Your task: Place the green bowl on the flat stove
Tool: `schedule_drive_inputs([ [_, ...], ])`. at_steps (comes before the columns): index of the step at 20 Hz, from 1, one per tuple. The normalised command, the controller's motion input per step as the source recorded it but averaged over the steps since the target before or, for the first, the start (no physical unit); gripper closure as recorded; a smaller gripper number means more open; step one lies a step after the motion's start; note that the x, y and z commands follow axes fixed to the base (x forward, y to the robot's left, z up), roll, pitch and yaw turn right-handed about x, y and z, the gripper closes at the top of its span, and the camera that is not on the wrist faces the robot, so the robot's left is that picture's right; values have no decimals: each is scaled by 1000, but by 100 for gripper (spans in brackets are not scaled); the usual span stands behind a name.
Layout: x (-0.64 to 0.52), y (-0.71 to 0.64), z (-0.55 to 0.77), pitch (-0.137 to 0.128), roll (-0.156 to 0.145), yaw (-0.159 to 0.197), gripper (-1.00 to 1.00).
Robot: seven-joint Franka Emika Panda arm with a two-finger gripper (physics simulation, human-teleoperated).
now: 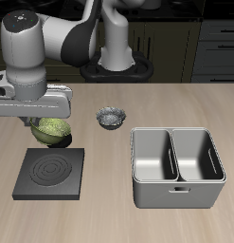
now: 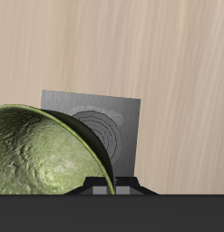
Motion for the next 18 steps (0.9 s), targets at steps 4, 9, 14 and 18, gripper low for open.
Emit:
schedule_drive_inputs([
  [4,42,-34,-261,26,-14,-11,100],
  [9,33,76,-325,30,10,-1,100],
  [14,9,67,-294,38,-2,9,100],
  [18,7,-25,-237,29,-10,-10,100],
])
